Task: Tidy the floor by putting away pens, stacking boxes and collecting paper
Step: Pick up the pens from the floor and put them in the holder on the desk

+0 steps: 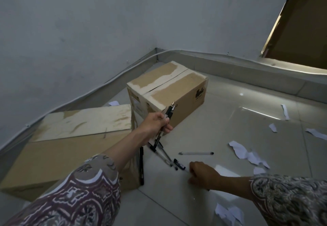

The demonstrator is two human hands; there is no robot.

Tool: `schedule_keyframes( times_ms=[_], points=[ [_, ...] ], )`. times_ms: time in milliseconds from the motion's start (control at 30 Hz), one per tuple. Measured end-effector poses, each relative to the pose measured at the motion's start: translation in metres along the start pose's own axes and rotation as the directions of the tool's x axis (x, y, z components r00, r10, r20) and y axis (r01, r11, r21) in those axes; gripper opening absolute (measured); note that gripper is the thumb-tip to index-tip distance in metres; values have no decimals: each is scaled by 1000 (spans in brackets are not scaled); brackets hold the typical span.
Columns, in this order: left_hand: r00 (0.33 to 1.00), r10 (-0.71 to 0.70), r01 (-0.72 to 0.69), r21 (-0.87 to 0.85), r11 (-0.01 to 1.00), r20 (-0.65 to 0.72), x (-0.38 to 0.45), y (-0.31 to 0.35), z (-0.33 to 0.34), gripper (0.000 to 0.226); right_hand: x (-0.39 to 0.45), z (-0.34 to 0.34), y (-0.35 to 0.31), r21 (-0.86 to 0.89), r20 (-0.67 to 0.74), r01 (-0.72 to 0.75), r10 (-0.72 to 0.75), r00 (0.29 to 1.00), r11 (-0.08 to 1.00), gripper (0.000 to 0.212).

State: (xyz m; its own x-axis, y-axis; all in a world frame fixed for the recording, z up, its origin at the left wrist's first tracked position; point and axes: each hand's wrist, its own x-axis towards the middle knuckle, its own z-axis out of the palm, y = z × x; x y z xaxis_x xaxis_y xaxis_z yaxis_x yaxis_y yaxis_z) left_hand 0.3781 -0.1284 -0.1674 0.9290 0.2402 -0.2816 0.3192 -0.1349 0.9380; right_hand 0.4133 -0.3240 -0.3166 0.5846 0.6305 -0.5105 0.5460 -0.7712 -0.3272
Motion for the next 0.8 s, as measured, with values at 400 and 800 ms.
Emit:
schedule_keyframes(
  times_ms=[400,800],
  points=[
    [1000,-25,26,-95,995,7,8,-8,-7,19,19,-32,9,-46,-228,-17,6,974,999,33],
    [998,-60,60,-122,991,6,16,-21,-7,15,51,-34,20,-223,-238,17,-71,969,975,27]
  ],
)
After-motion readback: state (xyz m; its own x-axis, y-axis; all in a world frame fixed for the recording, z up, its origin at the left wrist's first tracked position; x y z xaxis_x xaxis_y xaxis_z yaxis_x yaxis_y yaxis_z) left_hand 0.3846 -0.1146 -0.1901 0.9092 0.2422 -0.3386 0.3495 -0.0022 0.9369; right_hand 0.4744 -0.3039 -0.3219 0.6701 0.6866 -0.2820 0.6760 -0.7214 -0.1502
